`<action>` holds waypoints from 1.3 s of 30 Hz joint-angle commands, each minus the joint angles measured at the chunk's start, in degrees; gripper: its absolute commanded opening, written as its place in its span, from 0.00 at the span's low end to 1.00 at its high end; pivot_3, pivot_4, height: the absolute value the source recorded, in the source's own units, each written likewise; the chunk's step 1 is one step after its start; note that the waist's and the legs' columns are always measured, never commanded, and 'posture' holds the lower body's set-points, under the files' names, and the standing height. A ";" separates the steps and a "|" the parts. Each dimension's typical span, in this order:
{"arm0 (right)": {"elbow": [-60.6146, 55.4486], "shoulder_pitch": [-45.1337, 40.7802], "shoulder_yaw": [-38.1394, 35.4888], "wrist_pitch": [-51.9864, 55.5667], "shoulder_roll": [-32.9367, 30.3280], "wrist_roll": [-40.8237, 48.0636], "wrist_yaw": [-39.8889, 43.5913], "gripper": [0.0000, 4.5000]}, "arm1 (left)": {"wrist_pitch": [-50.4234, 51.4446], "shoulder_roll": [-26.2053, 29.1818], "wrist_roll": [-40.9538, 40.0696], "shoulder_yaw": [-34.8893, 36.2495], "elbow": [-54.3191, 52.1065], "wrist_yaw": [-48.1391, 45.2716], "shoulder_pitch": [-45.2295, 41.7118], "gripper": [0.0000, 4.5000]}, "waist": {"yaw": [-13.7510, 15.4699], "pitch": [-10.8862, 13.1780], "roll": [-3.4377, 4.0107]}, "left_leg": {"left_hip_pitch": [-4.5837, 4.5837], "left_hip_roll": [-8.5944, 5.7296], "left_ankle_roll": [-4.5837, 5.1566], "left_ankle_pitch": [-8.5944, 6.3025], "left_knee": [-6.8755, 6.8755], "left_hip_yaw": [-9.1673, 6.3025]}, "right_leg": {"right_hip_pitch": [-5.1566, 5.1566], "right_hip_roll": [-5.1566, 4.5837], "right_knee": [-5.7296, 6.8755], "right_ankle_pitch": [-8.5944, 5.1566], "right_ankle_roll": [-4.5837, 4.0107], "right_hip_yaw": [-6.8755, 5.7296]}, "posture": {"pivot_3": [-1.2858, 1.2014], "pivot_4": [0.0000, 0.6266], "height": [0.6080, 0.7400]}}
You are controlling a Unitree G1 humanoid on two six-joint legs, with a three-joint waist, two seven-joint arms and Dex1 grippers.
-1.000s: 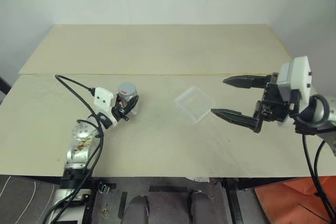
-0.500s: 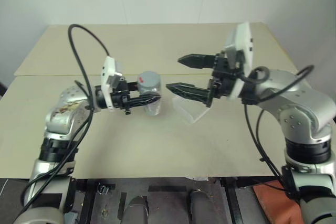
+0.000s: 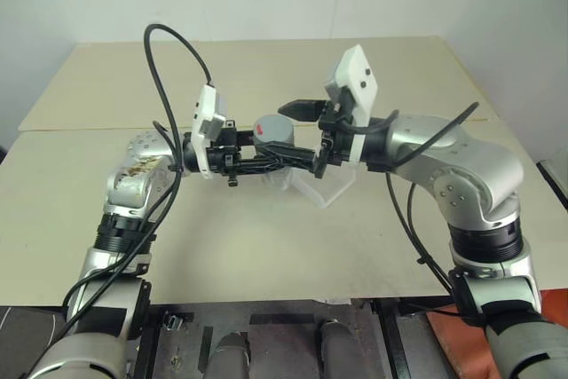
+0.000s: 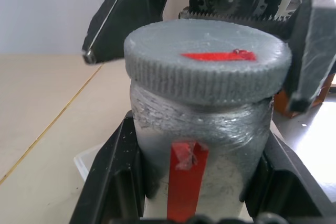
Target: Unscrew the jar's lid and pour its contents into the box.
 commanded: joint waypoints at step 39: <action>16.37 -2.01 -1.62 -20.58 2.45 -9.29 32.87 0.99 | 0.97 3.40 -3.65 4.17 -9.03 -4.04 4.73 0.43 | -0.64 0.03 0.04 | -0.06 -0.01 -0.11 0.06 0.03 -0.15 | 0.00 0.01 0.05 0.00 0.00 -0.08 | 0.52 0.24 1.00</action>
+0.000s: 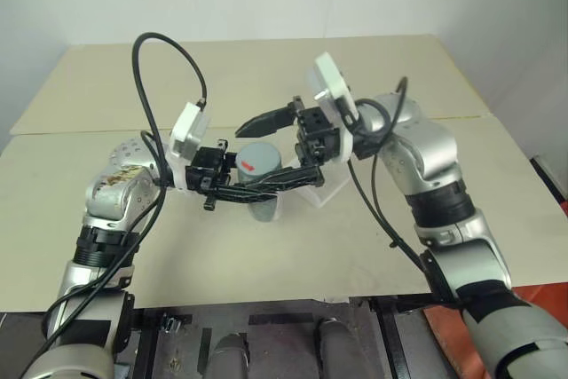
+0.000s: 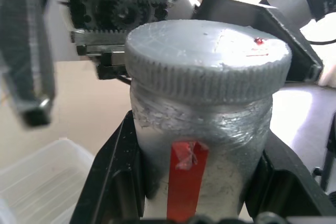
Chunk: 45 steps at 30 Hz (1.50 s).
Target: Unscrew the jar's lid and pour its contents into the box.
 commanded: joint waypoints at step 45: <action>-13.14 5.27 -9.64 10.45 -2.75 3.68 -23.74 0.99 | -1.72 2.59 -0.95 4.18 5.28 -1.49 -3.85 0.43 | 0.68 0.01 0.02 | -0.02 0.00 0.05 -0.03 -0.03 0.02 | -0.05 0.01 -0.01 0.00 0.00 0.02 | 0.52 0.24 1.00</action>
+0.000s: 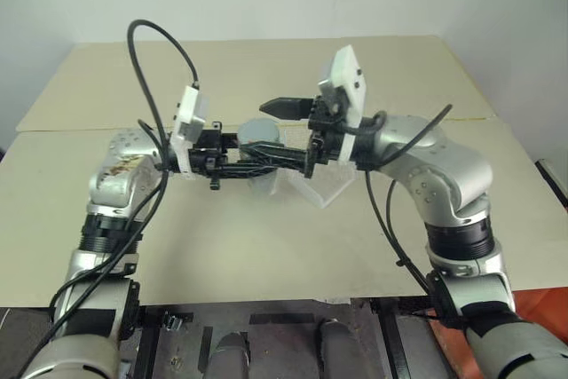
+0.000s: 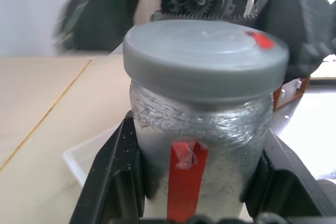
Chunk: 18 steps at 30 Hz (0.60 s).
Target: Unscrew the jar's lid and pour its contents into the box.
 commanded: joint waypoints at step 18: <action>-1.75 -1.88 -4.80 -1.65 -0.95 5.22 1.70 0.99 | -0.05 -0.60 -1.18 0.78 -0.95 -0.40 -0.36 0.43 | 0.03 0.00 0.00 | 0.03 0.01 0.00 0.00 0.00 0.01 | 0.01 0.01 0.00 0.00 0.00 0.00 | 0.52 0.24 1.00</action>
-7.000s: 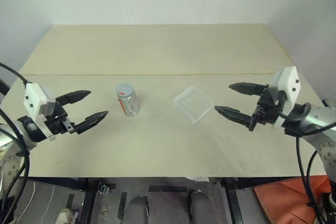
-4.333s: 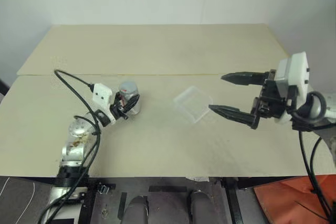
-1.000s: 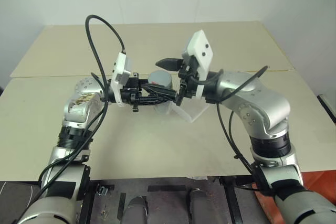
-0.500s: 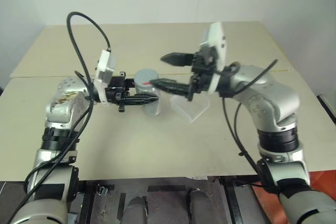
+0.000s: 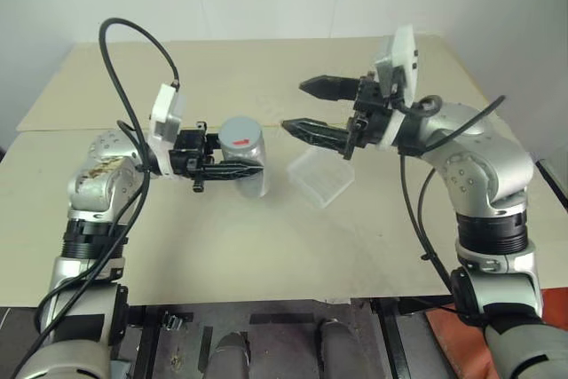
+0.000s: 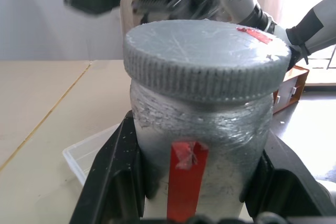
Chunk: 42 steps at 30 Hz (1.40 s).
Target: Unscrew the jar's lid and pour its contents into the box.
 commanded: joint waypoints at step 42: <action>4.74 -1.25 4.23 -4.69 -0.25 -10.30 -1.98 0.99 | 0.77 2.88 -1.26 2.82 -5.45 -0.11 1.54 0.43 | -1.16 0.00 0.00 | -0.02 0.00 -0.01 0.00 0.00 -0.02 | -0.01 0.00 0.01 0.00 0.00 0.00 | 0.52 0.24 1.00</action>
